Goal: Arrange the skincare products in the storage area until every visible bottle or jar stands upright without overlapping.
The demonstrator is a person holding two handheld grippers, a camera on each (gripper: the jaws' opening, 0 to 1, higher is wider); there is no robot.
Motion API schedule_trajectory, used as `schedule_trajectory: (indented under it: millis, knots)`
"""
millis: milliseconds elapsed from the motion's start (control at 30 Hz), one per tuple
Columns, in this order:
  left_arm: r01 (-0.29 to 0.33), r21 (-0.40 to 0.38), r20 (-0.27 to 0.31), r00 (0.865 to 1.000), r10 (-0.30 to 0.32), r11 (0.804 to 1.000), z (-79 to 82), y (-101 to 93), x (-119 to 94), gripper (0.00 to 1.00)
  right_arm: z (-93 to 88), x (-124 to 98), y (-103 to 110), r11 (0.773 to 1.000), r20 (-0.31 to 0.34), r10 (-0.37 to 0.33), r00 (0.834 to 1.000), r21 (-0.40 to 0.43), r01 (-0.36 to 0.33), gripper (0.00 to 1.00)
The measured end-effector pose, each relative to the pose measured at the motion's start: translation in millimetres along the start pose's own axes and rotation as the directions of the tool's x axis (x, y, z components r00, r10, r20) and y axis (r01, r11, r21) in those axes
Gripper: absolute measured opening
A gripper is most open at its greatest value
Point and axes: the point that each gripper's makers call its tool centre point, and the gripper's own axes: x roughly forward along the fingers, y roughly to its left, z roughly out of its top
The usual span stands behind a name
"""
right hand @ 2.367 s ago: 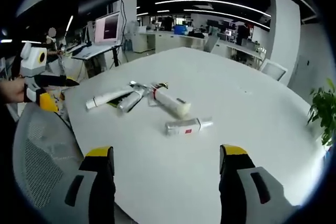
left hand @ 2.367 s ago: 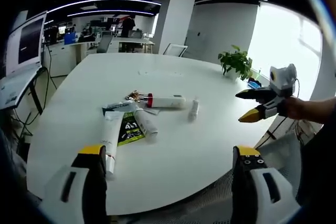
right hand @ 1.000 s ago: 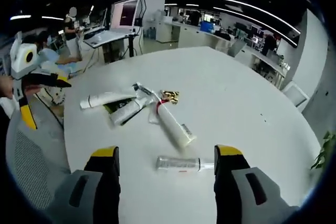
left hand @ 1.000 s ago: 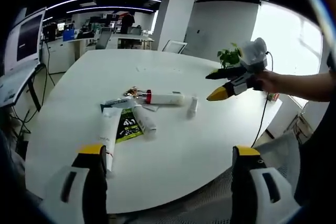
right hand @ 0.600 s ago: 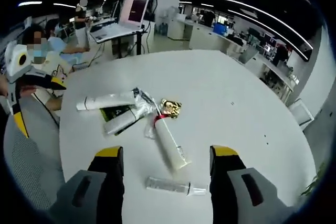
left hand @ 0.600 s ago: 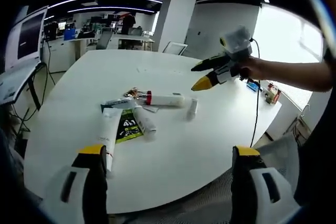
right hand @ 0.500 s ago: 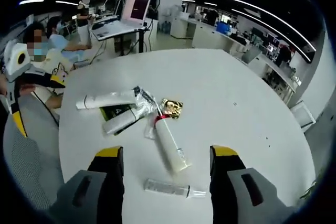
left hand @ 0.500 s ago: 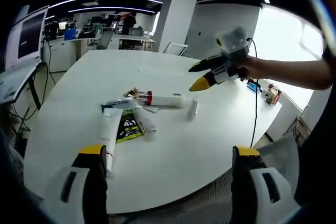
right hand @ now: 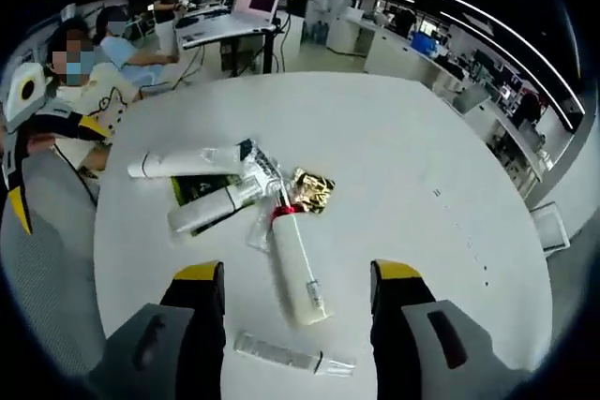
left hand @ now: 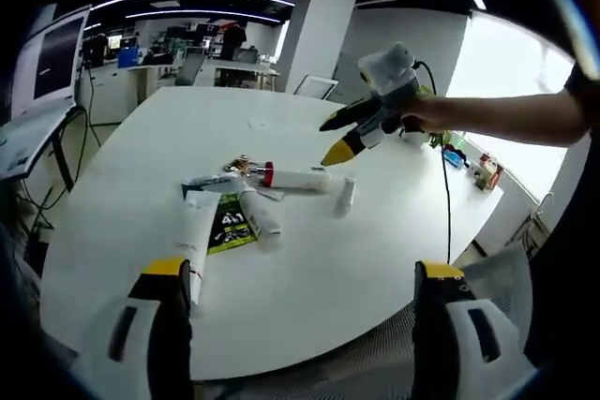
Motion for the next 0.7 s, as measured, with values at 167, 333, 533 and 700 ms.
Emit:
schedule_trajectory:
  millis: [167,333,533,700]
  knots:
    - [-0.001,-0.01,-0.006,1.0,0.001,1.0,-1.1,1.9,0.4,0.92,-6.4,18.8,0.0,0.999,-0.045,0.038,0.998,-0.029,-0.039,0.62]
    - [0.001,-0.023,-0.02,1.0,-0.002,1.0,-3.0,1.6,1.1,0.92,-9.7,33.5,-0.2,0.997,-0.077,0.063,0.995,-0.039,-0.067,0.58]
    - [0.003,-0.037,-0.032,0.999,-0.004,0.999,-4.7,1.9,2.3,0.92,-17.1,52.1,-2.6,0.995,-0.117,0.087,0.989,-0.048,-0.093,0.55]
    - [0.0,-0.026,-0.046,0.999,-0.001,1.0,-6.0,3.0,8.2,0.92,-20.7,63.9,-0.4,0.992,-0.143,0.115,0.983,-0.037,-0.122,0.52]
